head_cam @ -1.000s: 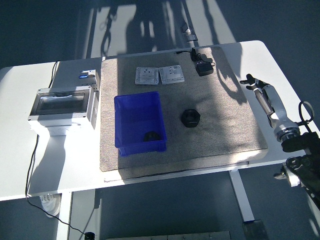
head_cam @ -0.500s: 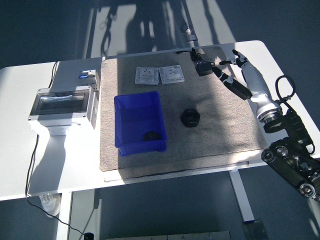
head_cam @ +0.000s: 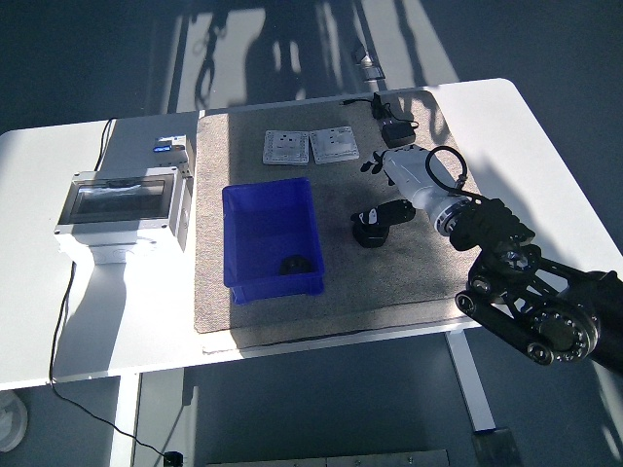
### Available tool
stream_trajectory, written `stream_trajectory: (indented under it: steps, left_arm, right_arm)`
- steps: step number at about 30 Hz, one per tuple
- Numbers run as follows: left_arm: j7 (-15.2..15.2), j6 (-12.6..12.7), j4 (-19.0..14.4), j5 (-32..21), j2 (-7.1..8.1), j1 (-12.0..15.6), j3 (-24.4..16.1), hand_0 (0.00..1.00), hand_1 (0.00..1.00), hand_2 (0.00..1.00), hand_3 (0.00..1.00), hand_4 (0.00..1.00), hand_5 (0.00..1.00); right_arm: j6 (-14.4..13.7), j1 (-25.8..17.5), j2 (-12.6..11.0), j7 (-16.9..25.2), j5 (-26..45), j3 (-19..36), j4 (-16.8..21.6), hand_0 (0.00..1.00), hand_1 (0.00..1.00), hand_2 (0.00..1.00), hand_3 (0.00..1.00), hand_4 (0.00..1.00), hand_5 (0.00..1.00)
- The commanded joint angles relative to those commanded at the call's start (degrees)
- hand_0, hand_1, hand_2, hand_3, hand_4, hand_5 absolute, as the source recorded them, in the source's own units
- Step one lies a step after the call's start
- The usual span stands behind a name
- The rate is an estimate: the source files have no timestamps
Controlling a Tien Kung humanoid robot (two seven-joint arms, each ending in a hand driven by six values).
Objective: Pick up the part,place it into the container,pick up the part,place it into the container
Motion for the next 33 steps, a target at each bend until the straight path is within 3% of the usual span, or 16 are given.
stream_trajectory:
  steps: [12, 25, 33]
  left_arm:
    - [0.0, 0.0, 0.0, 0.3, 0.19, -0.1, -0.2, 0.604, 0.287, 0.481, 0.605, 0.625, 0.855]
    - [0.2, -0.3, 0.0, 1.4, 0.32, -0.2, -0.4, 0.604, 0.286, 0.477, 0.603, 0.624, 0.854]
    - [0.3, -0.3, 0.0, 1.8, 0.31, -0.2, -0.6, 0.604, 0.285, 0.477, 0.604, 0.625, 0.855]
  right_arm:
    - [1.6, 0.9, 2.3, -0.6, 2.7, -4.0, -6.3, 0.998, 0.998, 0.998, 0.998, 0.998, 0.366]
    - [-3.2, 1.1, 4.4, 1.1, 4.5, -6.1, -13.2, 0.998, 0.998, 0.998, 0.998, 0.998, 0.379]
    - [-5.3, 0.6, 5.2, 0.2, 6.4, -8.3, -14.3, 0.998, 0.984, 0.998, 0.998, 0.998, 0.378]
